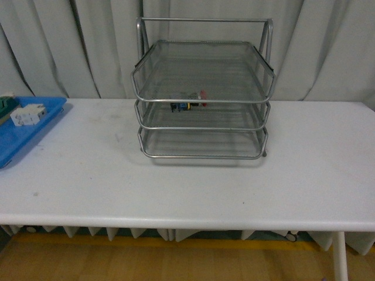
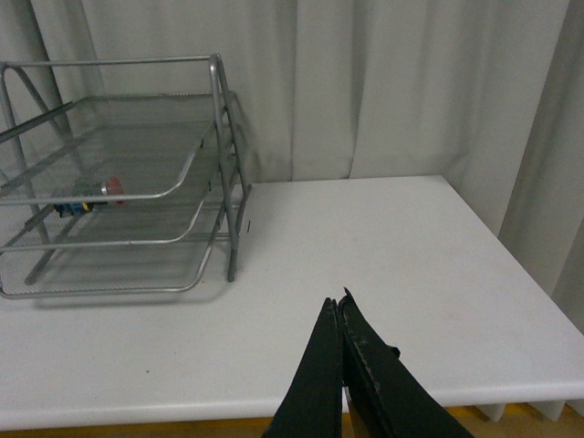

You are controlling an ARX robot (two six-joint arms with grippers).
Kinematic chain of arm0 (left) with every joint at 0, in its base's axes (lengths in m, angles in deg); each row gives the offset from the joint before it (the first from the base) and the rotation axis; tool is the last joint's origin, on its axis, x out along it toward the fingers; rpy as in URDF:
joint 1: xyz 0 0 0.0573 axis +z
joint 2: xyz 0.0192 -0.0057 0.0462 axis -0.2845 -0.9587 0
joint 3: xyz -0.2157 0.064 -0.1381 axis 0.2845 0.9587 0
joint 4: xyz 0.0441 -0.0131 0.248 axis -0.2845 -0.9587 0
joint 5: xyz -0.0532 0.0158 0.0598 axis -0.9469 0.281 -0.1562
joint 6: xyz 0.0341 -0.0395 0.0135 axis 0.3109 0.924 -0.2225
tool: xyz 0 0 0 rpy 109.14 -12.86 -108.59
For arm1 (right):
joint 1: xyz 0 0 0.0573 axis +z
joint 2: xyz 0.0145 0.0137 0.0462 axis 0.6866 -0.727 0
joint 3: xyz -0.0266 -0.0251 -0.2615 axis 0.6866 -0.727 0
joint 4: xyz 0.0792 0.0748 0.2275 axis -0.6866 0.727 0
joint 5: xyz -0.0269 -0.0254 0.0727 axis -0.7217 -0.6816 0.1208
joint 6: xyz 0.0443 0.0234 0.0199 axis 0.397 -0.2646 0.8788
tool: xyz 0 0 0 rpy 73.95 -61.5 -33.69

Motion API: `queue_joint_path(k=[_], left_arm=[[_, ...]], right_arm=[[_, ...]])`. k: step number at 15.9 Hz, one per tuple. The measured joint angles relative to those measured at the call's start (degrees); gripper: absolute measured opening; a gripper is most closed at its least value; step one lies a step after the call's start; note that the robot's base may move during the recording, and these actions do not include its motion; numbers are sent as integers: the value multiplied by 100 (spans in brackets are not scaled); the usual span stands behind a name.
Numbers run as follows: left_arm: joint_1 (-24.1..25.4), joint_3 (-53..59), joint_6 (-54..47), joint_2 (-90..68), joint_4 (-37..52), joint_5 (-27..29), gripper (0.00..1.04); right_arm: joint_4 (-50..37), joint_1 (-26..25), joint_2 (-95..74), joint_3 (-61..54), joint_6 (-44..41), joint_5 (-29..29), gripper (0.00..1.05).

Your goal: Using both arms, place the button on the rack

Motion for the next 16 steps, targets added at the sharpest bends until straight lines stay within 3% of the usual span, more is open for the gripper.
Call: queue_joint_path(k=[6, 16], left_arm=[[0, 0, 0, 0, 2, -2, 98], [0, 0, 0, 0, 2, -2, 98]], right_arm=[[1342, 0, 1506, -13, 0, 0, 2], [2669, 0, 2859, -15, 0, 0, 2]])
